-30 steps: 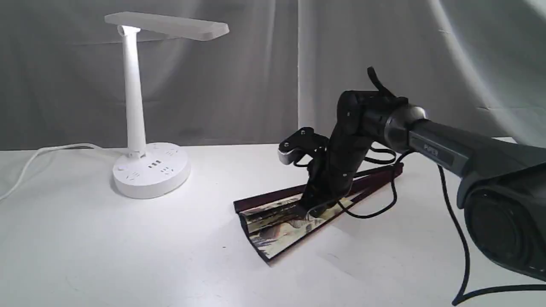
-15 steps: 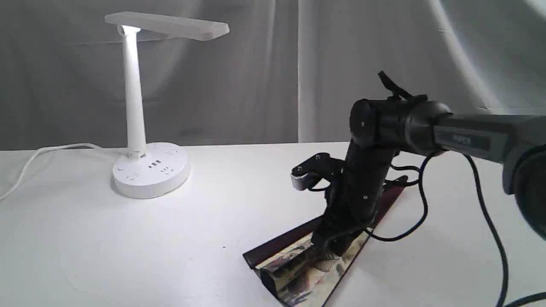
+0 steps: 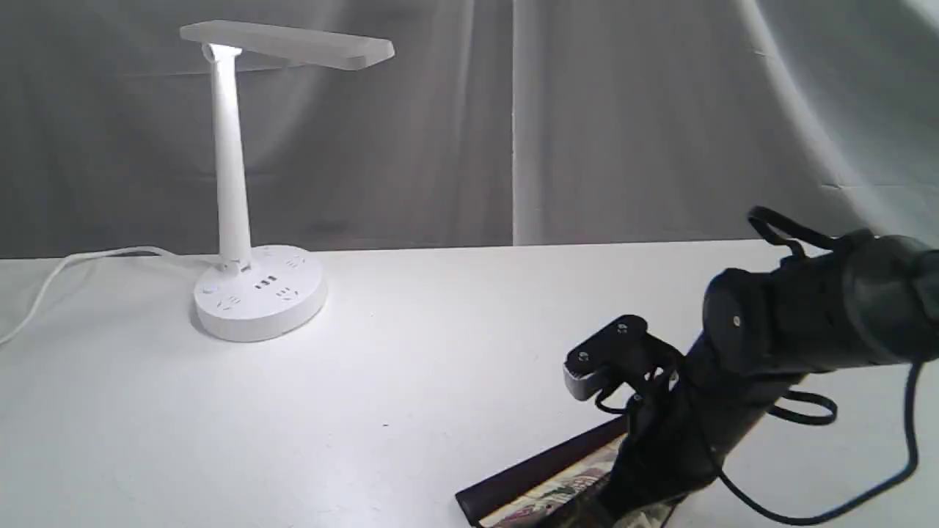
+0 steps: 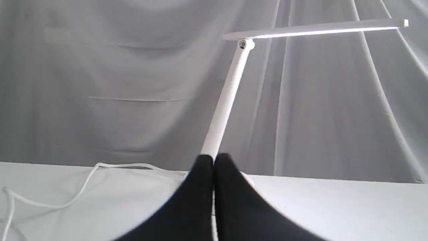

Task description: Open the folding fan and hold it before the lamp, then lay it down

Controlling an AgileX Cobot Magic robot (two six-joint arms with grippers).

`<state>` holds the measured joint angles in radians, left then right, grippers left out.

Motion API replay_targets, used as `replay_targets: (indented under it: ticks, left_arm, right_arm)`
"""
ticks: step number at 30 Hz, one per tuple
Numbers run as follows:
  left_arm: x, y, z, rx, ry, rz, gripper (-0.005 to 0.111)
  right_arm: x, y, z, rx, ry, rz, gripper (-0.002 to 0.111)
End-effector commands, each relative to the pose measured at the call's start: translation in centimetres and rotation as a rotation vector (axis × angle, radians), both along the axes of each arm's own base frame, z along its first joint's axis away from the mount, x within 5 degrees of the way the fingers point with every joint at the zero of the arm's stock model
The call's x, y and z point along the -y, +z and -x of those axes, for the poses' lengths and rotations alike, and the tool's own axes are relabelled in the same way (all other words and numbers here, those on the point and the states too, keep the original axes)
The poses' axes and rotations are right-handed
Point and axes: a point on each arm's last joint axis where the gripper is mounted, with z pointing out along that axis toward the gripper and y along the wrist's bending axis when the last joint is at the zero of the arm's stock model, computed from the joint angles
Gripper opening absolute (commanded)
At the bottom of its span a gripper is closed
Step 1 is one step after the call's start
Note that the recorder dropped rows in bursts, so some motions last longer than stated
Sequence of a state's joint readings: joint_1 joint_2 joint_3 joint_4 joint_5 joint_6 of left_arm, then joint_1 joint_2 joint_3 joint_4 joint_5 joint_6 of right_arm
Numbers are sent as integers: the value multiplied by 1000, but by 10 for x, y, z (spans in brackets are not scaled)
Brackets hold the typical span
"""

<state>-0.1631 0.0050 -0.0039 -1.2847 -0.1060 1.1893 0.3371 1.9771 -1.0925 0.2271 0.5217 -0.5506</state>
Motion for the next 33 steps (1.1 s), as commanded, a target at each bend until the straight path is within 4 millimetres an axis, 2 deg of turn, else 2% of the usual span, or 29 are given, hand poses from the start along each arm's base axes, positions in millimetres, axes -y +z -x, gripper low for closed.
replay_targets:
  ticks: [1, 5, 8, 10, 12, 16, 20, 24, 27, 30, 33]
  left_arm:
    - [0, -1, 0, 0, -5, 10, 0]
    - [0, -1, 0, 0, -5, 10, 0]
    - [0, -1, 0, 0, -5, 10, 0]
    - [0, -1, 0, 0, -5, 10, 0]
    - [0, -1, 0, 0, -5, 10, 0]
    - [0, -1, 0, 0, -5, 10, 0]
    - [0, -1, 0, 0, -5, 10, 0]
    - [0, -1, 0, 0, -5, 10, 0]
    - [0, -1, 0, 0, -5, 10, 0]
    - [0, -1, 0, 0, -5, 10, 0]
    - [0, -1, 0, 0, -5, 10, 0]
  right_arm:
    - [-2, 1, 21, -82, -133, -101, 0]
    - [-11, -1, 31, -172, -284, -230, 0]
    - [-19, -9, 31, -198, -491, -343, 0]
    - [-27, -12, 27, -171, -602, -401, 0]
    - [-37, -11, 27, -138, -638, -428, 0]
    - [-56, 14, 34, -58, -530, -467, 0]
    - [-59, 59, 42, 31, -394, -523, 0]
    - [-51, 97, 46, 230, -226, -498, 0]
    - [-38, 112, 41, 373, -185, -436, 0]
    - [-16, 112, 27, 431, -261, -407, 0]
    - [19, 97, 9, 413, -373, -364, 0]
